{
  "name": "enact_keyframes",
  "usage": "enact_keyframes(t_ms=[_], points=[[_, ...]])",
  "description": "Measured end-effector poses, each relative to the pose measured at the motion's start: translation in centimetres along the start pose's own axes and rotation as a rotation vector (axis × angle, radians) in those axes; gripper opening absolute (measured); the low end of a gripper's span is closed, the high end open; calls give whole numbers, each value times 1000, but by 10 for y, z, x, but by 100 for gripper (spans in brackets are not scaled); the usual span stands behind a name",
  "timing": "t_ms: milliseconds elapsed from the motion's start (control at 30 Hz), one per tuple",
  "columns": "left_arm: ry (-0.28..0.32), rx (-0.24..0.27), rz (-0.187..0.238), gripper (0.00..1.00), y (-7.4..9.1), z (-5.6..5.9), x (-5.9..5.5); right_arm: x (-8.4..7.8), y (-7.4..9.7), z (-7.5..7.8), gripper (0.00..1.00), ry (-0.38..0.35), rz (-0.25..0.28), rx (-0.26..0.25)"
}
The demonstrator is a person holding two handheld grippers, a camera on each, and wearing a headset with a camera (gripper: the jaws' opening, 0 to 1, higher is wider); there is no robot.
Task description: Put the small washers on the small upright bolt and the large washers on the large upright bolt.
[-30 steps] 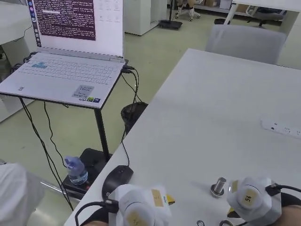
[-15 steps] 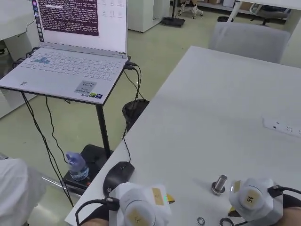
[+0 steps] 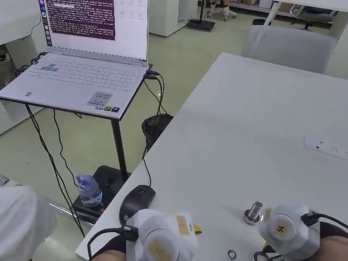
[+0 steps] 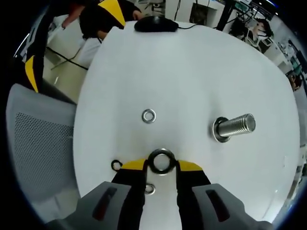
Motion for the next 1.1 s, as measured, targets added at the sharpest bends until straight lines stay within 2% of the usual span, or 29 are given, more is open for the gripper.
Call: enact_keyframes(t_ms=[233,533,633,933,1100], points=[[1,1,5,71,0,1,2,-1,0,1,22,14,2,0],[-3,4,0,71,1,2,3,0,2,0,21,-12,13,16],[-3,4,3,71,1,3,4,-5,4,2,21,-25,2,15],[-8,5,1,71,0,3,5,-11,23,8,21,-68,6,30],[-7,-5,-7,71,-3,5,3,-7,38,11,21,-74,10,31]])
Point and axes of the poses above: the centre of the closed fingertips' face, and the gripper's own axes: y roughly backward along the fingers, z roughly to its right, x roughly out of its top, the point moved 2 cm from there along y, roughly backward along the fingers, and after that the axes turned 1 degree about z, right-handed, at the moved point
